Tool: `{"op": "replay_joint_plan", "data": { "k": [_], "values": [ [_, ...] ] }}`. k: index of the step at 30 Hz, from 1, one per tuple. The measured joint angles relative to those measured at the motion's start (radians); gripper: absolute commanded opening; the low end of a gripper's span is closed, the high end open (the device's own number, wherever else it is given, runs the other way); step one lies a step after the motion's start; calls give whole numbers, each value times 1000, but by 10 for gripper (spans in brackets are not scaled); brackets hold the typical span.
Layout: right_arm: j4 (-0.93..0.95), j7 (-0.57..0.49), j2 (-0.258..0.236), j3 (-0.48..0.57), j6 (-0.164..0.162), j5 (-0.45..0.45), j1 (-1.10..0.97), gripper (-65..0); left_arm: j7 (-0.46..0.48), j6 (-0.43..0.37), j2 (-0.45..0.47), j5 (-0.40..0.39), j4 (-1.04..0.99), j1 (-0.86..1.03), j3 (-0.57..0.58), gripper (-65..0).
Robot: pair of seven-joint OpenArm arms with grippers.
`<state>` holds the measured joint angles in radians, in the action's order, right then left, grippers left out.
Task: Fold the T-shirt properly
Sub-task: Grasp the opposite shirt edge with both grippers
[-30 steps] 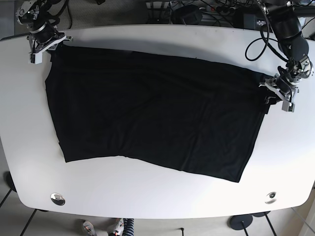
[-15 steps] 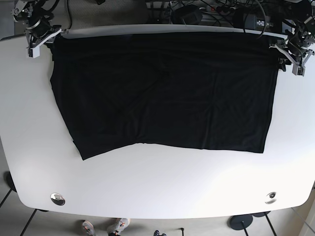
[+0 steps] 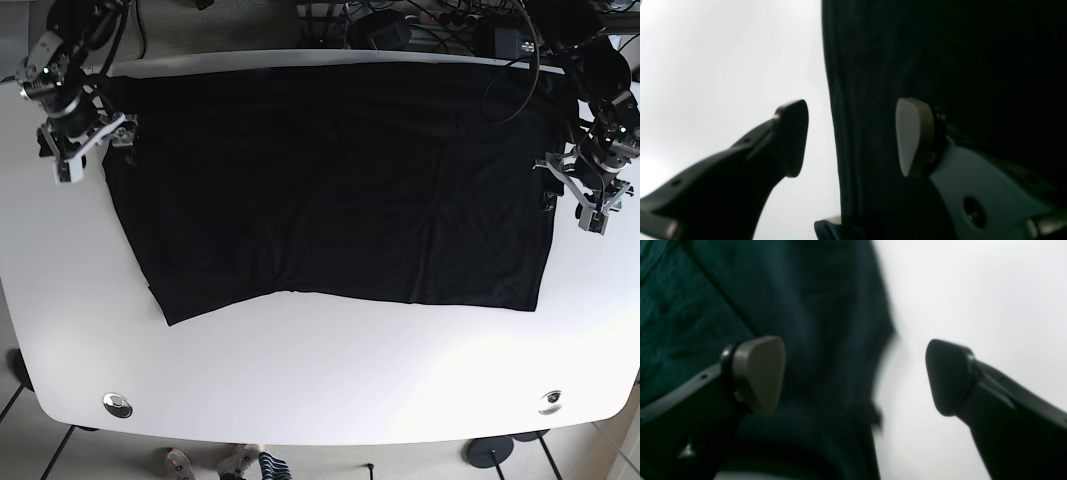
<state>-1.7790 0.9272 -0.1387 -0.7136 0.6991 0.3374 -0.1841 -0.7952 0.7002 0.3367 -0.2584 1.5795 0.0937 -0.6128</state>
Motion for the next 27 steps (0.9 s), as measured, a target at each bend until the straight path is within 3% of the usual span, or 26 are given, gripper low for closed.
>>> {"op": "replay_joint_plan", "data": {
  "k": [4,7,13,16,19,21,23,25,27],
  "values": [
    [176,-13,0,78,0,-197,226,0,-4,0,-2,6,-41,-33,39,-260],
    [413,-102,-13,94,-3,-306,426,0,-2,0,0,3,-47,-32,39,-260],
    [851,-309,-93,99,-3,-353,639,0,-2,0,0,0,-49,-31,36,-260],
    [1007,-397,-108,98,-10,-358,675,-10,-2,0,-1,0,-50,-31,36,-260],
    [1026,-418,-100,98,-10,-351,674,-252,-5,-9,-18,12,-53,-89,26,-253],
    [1020,-438,-81,98,-11,-338,653,-414,-3,-146,-34,3,-53,-131,41,-233],
    [1021,-444,-69,98,-7,-335,647,-552,-5,-228,-34,1,-63,-179,39,-133],
    [1021,-436,-63,98,-7,-338,647,-625,-4,-277,-30,5,-129,-249,36,-101],
    [1021,-435,-61,98,-7,-338,647,-629,-1,-310,-29,3,-249,-333,37,-99]
  ]
}}
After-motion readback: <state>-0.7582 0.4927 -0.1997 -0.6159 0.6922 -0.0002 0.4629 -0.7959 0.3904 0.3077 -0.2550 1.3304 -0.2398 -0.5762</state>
